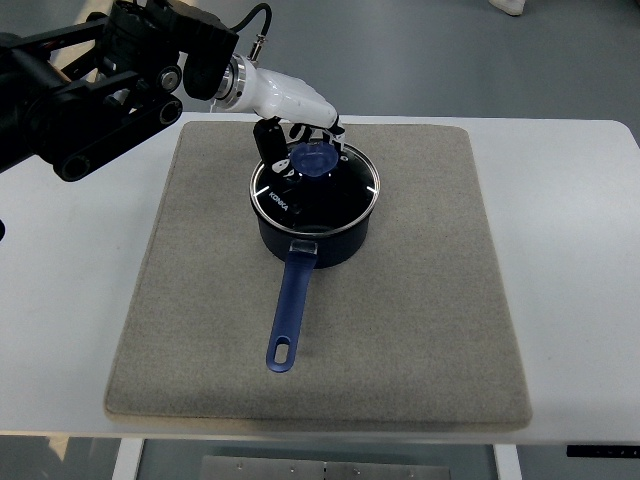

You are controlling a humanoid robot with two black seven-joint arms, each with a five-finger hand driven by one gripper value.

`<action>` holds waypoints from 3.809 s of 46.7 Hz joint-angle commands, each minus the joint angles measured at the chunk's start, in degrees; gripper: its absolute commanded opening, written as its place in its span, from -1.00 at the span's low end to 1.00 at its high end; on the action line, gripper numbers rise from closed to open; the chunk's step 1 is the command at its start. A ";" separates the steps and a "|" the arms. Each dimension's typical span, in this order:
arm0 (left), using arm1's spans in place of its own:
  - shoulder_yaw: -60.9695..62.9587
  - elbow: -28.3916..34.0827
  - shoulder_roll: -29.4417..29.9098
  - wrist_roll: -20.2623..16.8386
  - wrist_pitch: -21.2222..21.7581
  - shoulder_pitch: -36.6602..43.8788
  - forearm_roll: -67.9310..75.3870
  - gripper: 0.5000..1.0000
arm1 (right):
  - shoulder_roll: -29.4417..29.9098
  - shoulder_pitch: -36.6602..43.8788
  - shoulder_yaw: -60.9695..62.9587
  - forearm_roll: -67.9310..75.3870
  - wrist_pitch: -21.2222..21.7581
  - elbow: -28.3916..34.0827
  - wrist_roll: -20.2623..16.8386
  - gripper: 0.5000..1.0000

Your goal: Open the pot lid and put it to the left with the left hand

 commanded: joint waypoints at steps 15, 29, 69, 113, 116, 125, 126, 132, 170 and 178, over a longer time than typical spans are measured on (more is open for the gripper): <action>-0.08 0.00 1.00 0.07 -0.43 -1.15 -0.08 -1.00 | 0.00 0.00 0.00 0.00 -0.06 0.02 0.00 0.66; -0.26 -0.61 6.09 -0.02 -0.98 -4.23 -0.96 -1.00 | 0.00 0.00 0.00 0.00 -0.06 0.02 0.00 0.66; 0.01 -0.88 20.95 -0.02 -0.98 6.22 -2.19 -1.00 | 0.00 0.00 0.00 0.00 0.03 0.02 0.00 0.66; 0.27 4.57 15.68 -0.02 11.17 14.40 -3.85 0.77 | 0.00 0.00 0.00 0.00 0.03 0.02 0.00 0.66; 0.27 4.57 15.68 -0.02 11.17 14.40 -5.87 0.95 | 0.00 0.00 0.00 0.00 0.03 -0.07 0.00 0.66; 0.18 6.15 15.76 -0.02 11.34 14.40 -16.06 0.96 | 0.00 0.00 0.00 0.00 -0.06 0.02 0.00 0.66; 0.10 6.42 15.76 -0.02 11.52 14.40 -17.99 0.96 | 0.00 0.00 0.00 0.00 0.03 0.02 0.00 0.66; 0.18 9.40 15.68 -0.02 14.06 14.40 -32.66 0.96 | 0.00 0.00 0.00 0.00 0.03 0.02 0.00 0.66; -0.78 23.90 8.73 0.24 3.27 20.47 -98.60 0.98 | 0.00 0.00 0.00 0.00 0.03 0.02 0.00 0.66; -0.70 30.05 8.38 0.59 -0.98 20.47 -103.43 0.98 | 0.00 0.00 0.00 0.00 -0.06 0.02 0.00 0.66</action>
